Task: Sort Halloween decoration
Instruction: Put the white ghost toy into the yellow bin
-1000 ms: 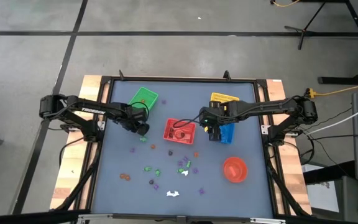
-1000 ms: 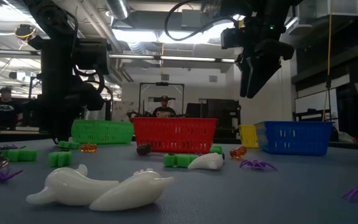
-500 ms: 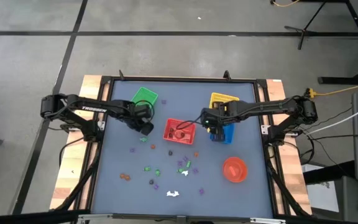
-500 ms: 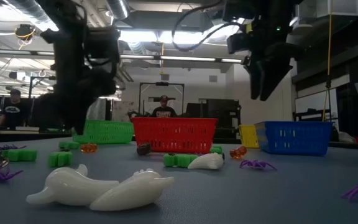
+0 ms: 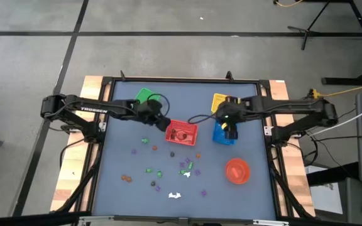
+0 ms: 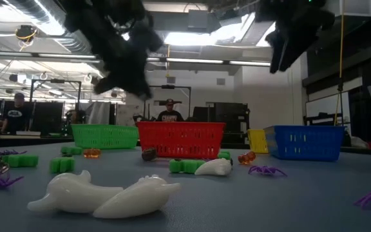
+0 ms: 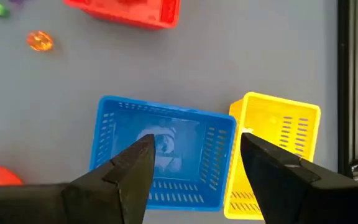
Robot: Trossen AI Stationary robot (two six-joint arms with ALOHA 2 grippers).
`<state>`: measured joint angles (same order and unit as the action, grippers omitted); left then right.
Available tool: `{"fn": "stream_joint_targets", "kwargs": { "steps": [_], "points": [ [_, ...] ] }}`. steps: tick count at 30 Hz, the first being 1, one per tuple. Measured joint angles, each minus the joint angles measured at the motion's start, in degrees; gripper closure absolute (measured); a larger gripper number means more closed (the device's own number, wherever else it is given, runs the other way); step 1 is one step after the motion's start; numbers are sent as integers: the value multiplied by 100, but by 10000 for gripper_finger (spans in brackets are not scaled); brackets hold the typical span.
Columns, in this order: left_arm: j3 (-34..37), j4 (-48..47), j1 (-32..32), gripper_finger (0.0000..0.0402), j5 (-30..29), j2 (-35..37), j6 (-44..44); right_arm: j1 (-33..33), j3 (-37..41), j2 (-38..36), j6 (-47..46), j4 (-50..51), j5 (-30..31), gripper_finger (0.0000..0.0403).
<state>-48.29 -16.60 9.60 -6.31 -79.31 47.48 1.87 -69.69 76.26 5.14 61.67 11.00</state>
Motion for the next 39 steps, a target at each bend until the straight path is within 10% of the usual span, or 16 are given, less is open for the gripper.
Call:
{"fn": "stream_joint_targets", "kwargs": {
  "steps": [17,39],
  "points": [
    [-180,5781,7,357,-808,-1499,-2111,0,0,-764,455,-21,2,166],
    [-4210,5864,319,357,-168,-5583,-3363,0,0,-753,420,-66,-5,166]
  ]
}}
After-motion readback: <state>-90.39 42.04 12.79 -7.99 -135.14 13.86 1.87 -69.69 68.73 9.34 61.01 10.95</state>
